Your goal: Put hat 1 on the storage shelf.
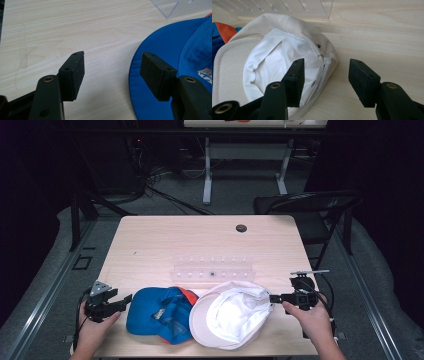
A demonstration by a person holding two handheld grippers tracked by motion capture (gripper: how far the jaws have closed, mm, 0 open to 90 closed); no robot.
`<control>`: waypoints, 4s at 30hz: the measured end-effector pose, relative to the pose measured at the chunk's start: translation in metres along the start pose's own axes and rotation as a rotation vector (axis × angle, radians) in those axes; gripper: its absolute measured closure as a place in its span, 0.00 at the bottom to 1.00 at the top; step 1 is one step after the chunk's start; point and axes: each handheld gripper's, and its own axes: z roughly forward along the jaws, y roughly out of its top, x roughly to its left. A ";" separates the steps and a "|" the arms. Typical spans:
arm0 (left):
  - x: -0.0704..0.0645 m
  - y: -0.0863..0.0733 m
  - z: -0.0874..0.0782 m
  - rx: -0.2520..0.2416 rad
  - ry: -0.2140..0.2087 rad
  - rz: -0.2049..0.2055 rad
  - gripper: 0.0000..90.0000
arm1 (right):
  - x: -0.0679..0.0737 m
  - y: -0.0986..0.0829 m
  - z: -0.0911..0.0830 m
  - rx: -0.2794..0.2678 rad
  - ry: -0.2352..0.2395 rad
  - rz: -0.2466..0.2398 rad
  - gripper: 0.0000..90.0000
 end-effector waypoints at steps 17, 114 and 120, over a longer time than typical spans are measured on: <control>0.001 0.000 0.000 0.006 0.000 -0.005 0.41 | 0.013 0.005 0.032 0.096 -0.077 -0.031 0.68; 0.001 -0.001 0.003 0.011 0.000 0.002 0.41 | 0.092 0.088 -0.083 0.247 0.459 0.143 0.90; 0.000 -0.001 0.003 0.011 -0.003 0.003 0.41 | 0.088 0.100 -0.090 0.176 0.532 0.188 0.90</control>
